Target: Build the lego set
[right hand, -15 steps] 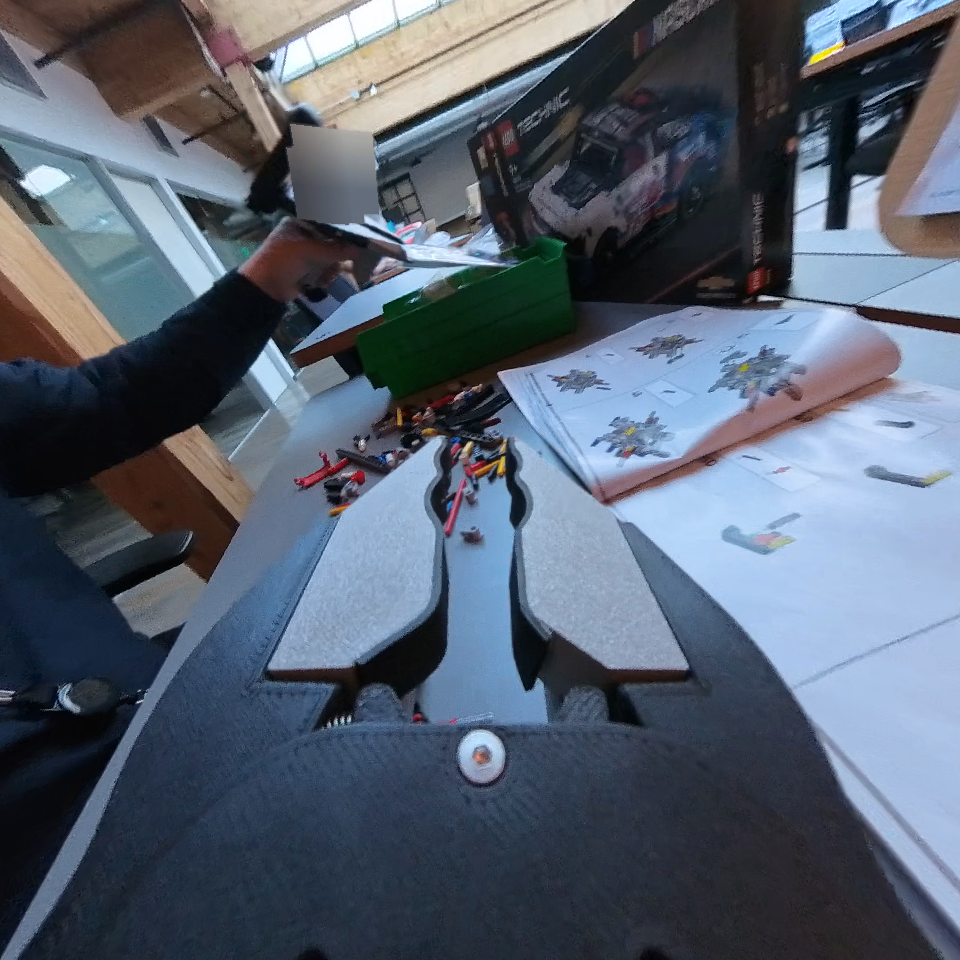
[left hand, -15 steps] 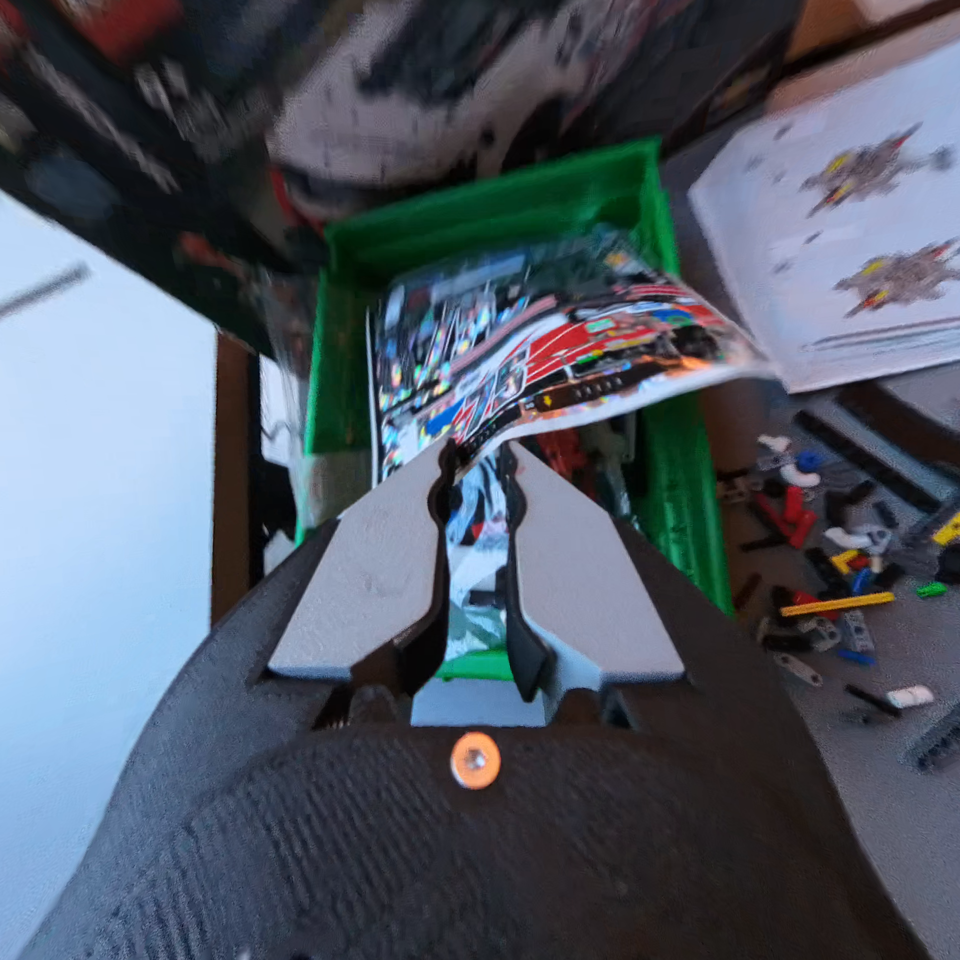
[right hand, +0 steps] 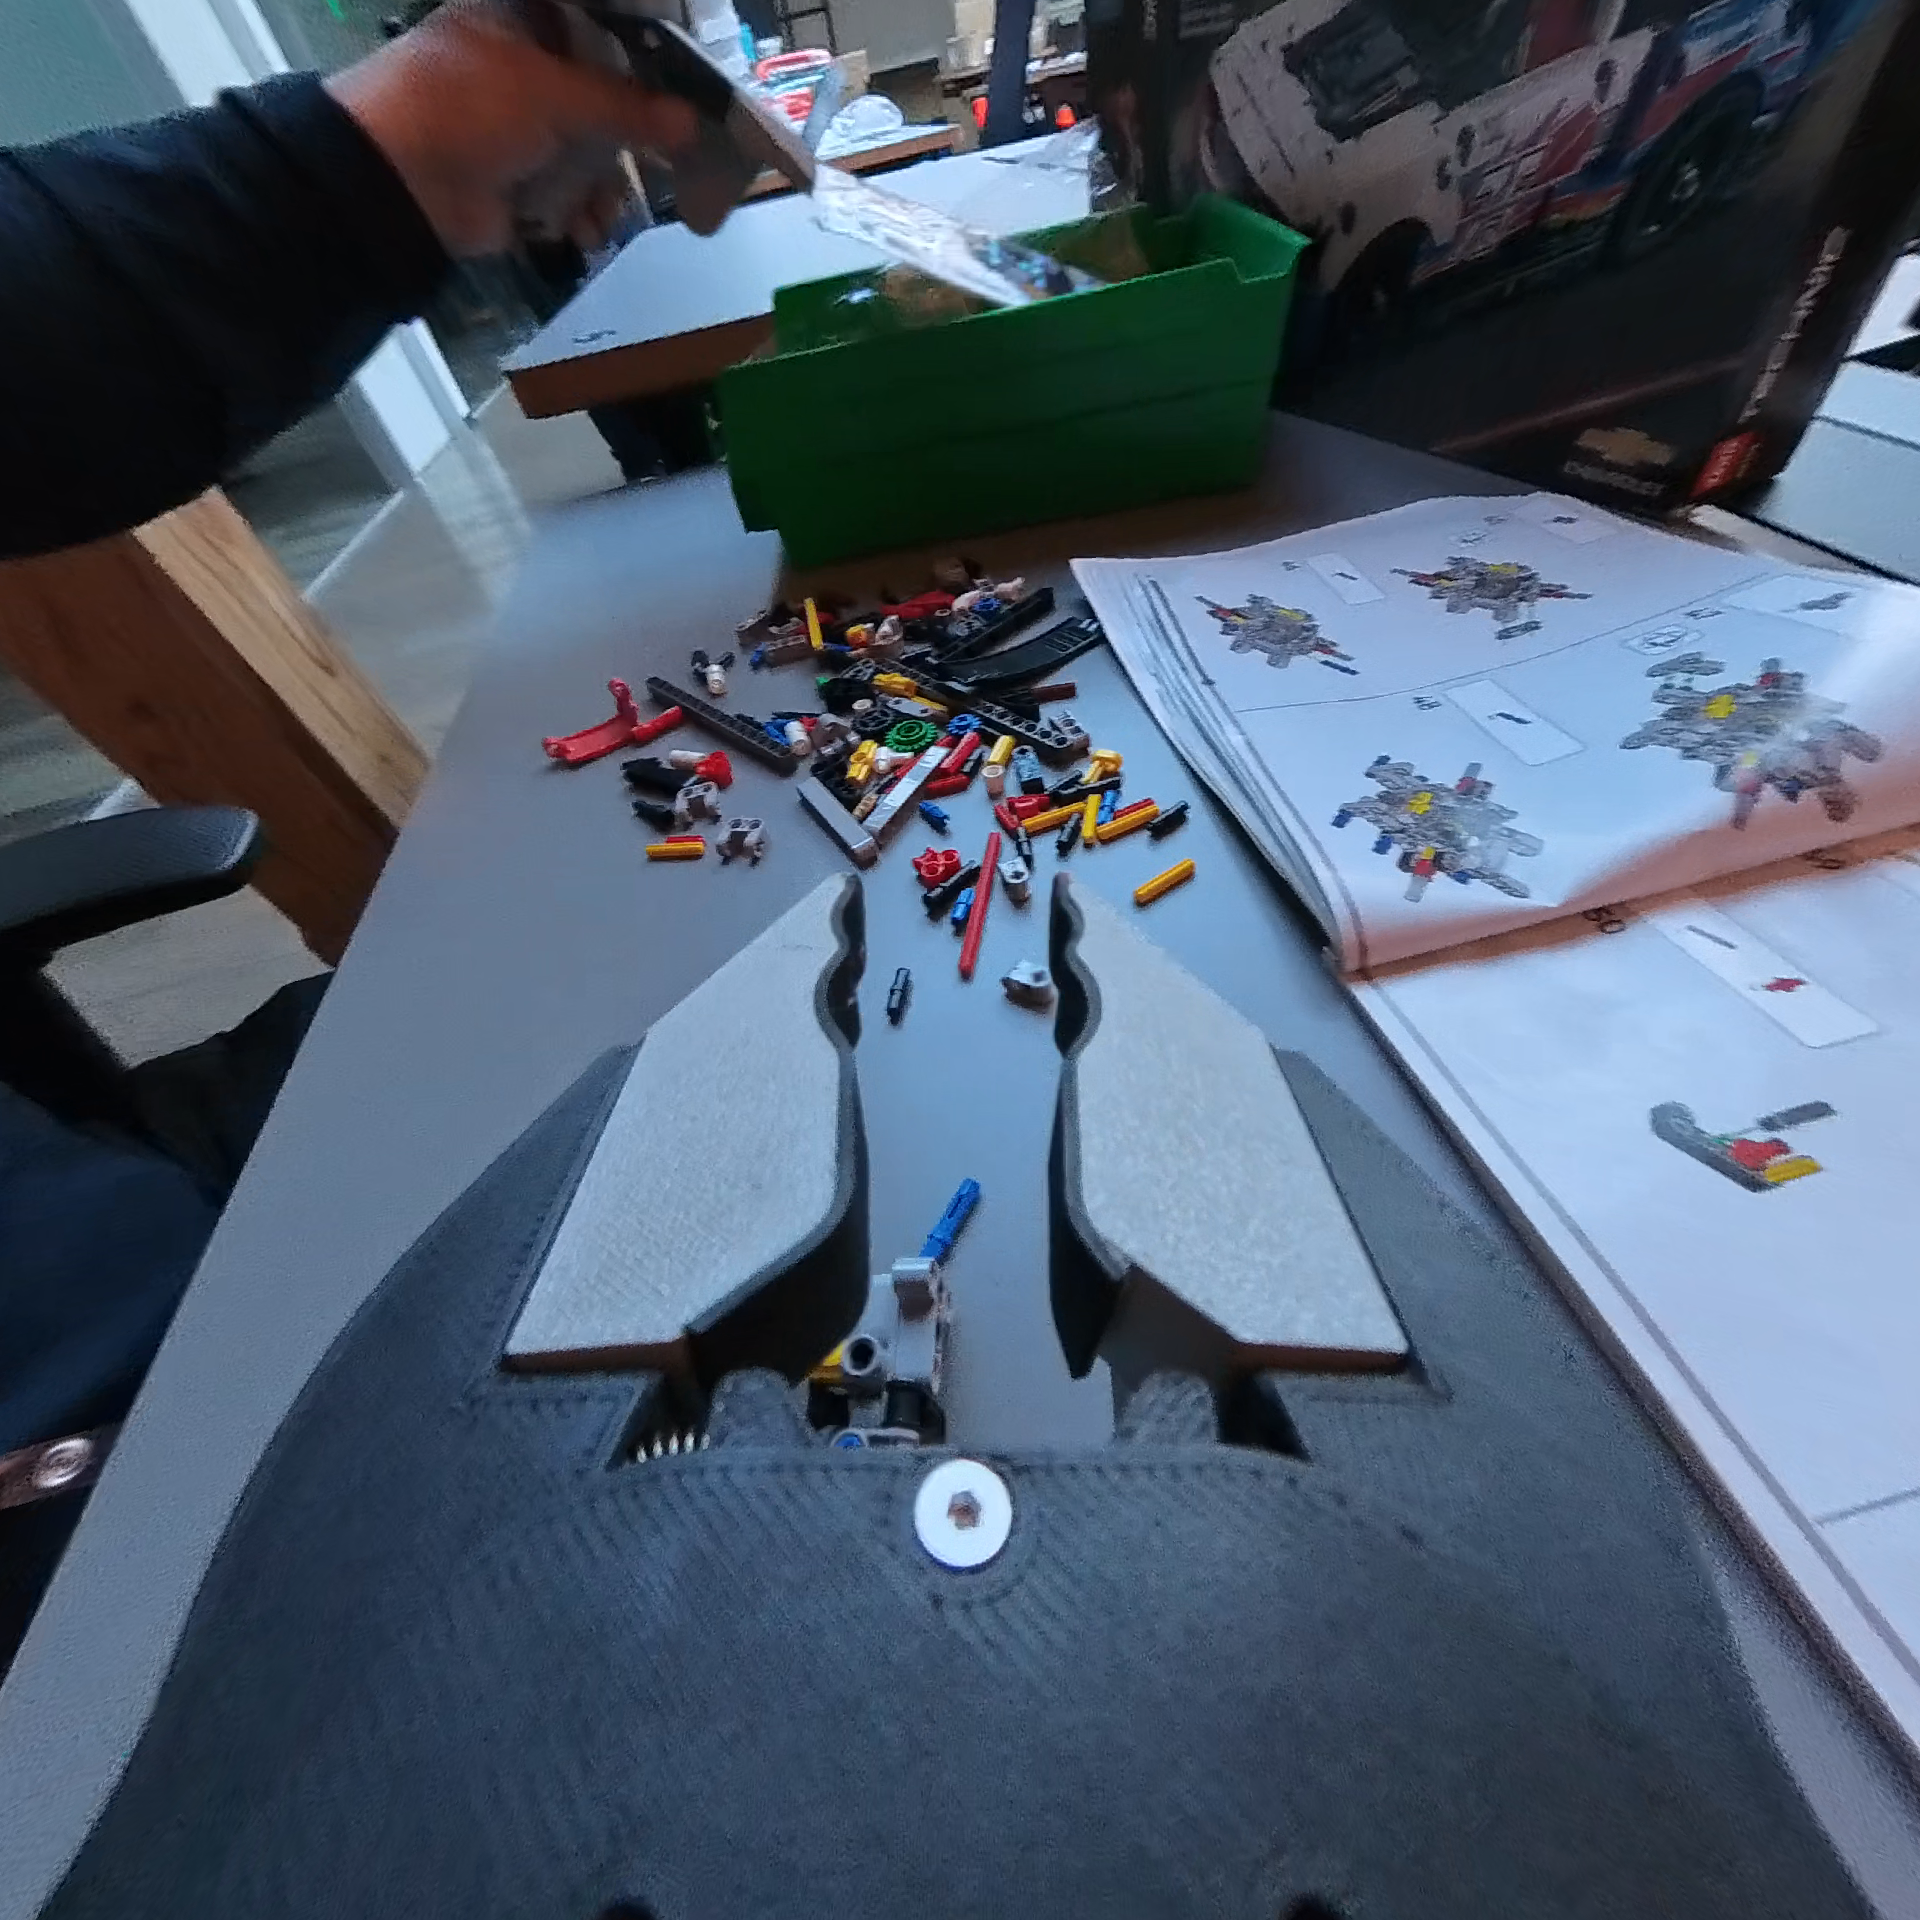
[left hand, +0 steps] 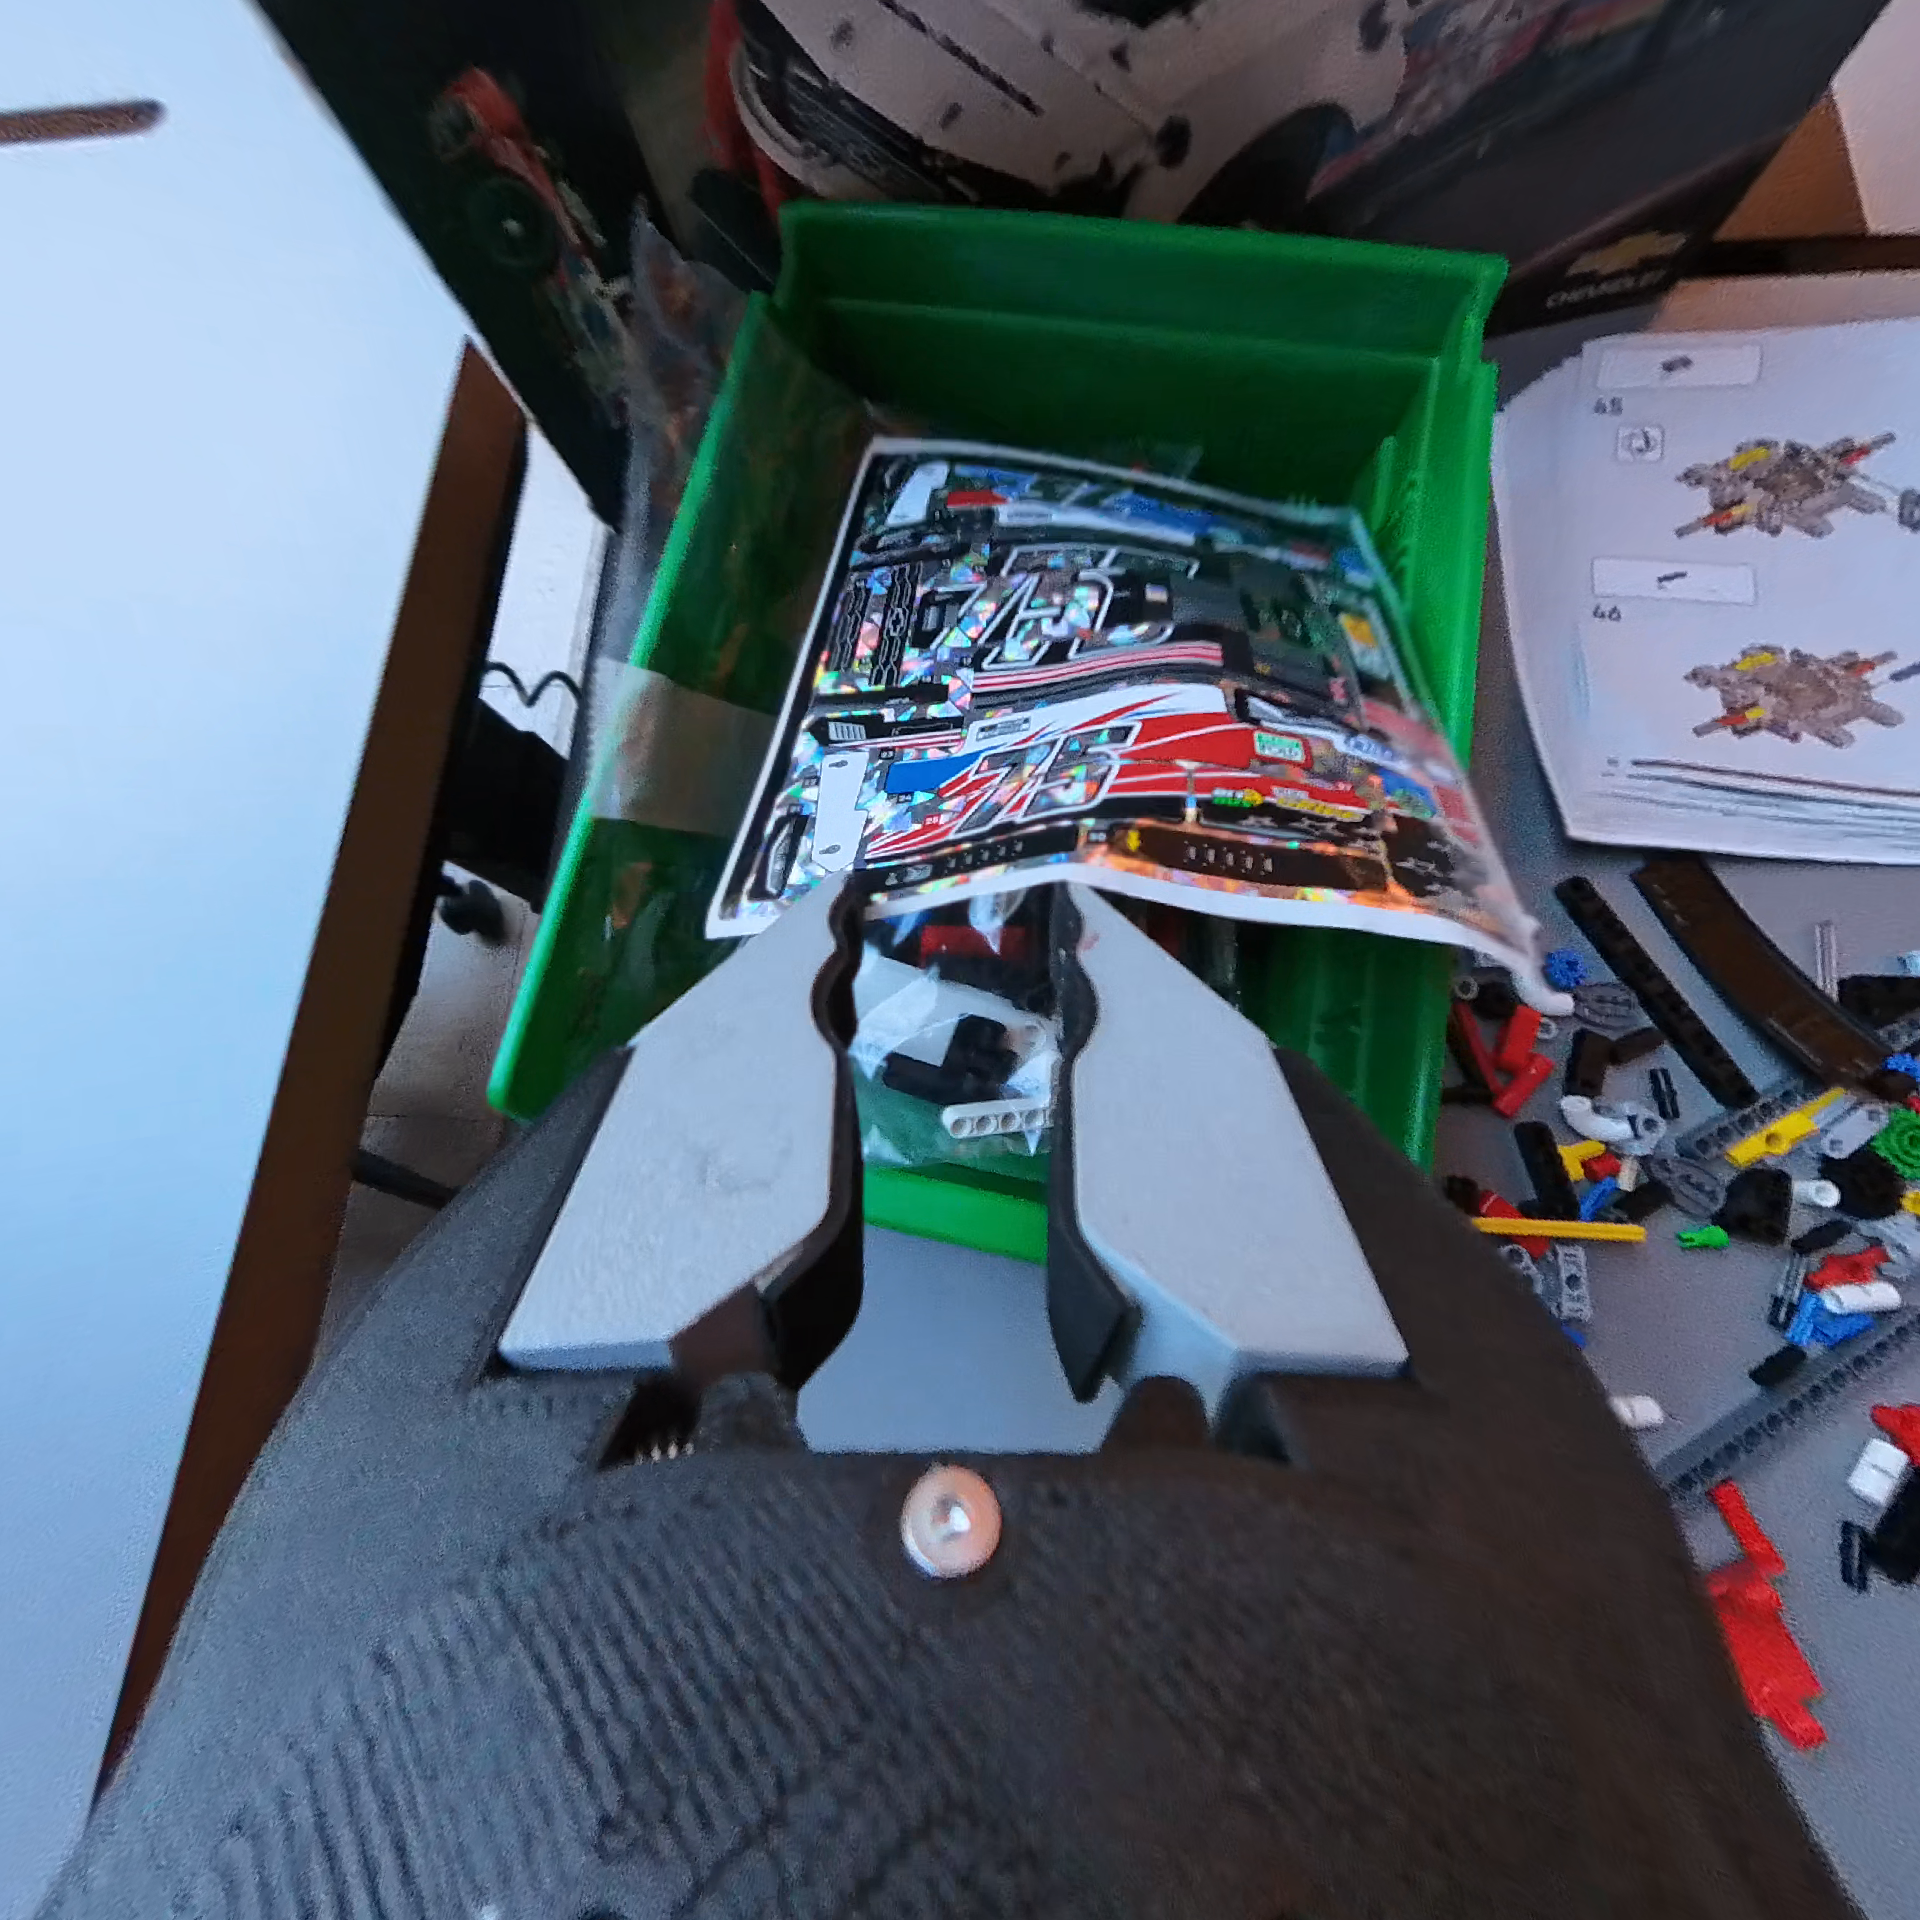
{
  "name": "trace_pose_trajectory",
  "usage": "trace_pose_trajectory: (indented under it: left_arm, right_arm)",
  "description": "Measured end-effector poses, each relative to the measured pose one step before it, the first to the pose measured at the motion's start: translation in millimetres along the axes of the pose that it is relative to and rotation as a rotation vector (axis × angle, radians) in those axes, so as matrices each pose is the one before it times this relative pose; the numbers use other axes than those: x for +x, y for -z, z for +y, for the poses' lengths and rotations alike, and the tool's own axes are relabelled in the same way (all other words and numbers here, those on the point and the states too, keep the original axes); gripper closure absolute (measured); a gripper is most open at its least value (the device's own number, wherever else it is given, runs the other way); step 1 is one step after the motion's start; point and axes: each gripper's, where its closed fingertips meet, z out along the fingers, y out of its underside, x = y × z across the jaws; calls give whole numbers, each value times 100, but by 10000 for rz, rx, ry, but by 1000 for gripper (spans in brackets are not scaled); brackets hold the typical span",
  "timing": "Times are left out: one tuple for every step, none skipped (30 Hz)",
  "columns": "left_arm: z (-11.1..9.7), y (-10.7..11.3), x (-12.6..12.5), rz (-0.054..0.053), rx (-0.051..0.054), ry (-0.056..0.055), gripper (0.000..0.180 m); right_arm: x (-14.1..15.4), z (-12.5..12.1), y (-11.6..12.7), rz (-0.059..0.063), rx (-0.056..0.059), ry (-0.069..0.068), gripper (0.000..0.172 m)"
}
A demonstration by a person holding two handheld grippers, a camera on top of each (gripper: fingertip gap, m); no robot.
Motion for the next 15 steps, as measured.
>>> trace_pose_trajectory:
  left_arm:
    - [-183, 461, -295, -141, 160, 144, 143]
    - [-158, 415, -276, -108, 135, 176, 139]
    - [-145, 364, -165, -36, 131, 147, 136]
    - [-147, 302, -113, -13, 149, 105, 134]
    - [-96, 201, -159, -37, 134, 104, 133]
    - [33, 33, -100, -3, 55, 100, 133]
    - [256, -179, -33, 48, -68, 76, 133]
    - [512, -362, -64, 43, -220, 69, 133]
    - [656, -437, -90, 25, -300, 101, 133]
    - [619, -395, 10, 95, -276, 159, 133]
    - [389, -242, 133, 189, -140, 223, 133]
    - [65, -18, 155, 218, 49, 270, 133]
    - [-233, 203, -29, 89, 222, 245, 133]
    - [-380, 332, -165, -41, 278, 146, 134]
    - [-413, 370, -211, -122, 228, 58, 134]
  right_arm:
    - [319, -187, 199, 198, 79, 37, 139]
    - [331, -245, 253, 146, 132, 13, 138]
    - [311, -274, 283, 82, 163, -22, 138]
    - [259, -256, 279, 33, 170, -66, 137]
    - [230, -210, 269, 8, 154, -103, 138]
    - [217, -188, 237, 11, 134, -121, 138]
    - [185, -141, 197, 17, 116, -116, 138]
    - [149, -82, 157, 20, 85, -101, 138]
    - [151, -11, 108, 33, 44, -74, 138]
    - [138, 25, 96, 51, 9, -36, 138]
    - [142, 41, 96, 63, -6, 2, 138]
    - [125, -13, 123, 74, 8, 26, 138]
    - [113, -64, 153, 72, 38, 34, 138]
    - [114, -119, 177, 71, 57, 28, 139]
    - [138, -129, 171, 75, 60, 20, 138]
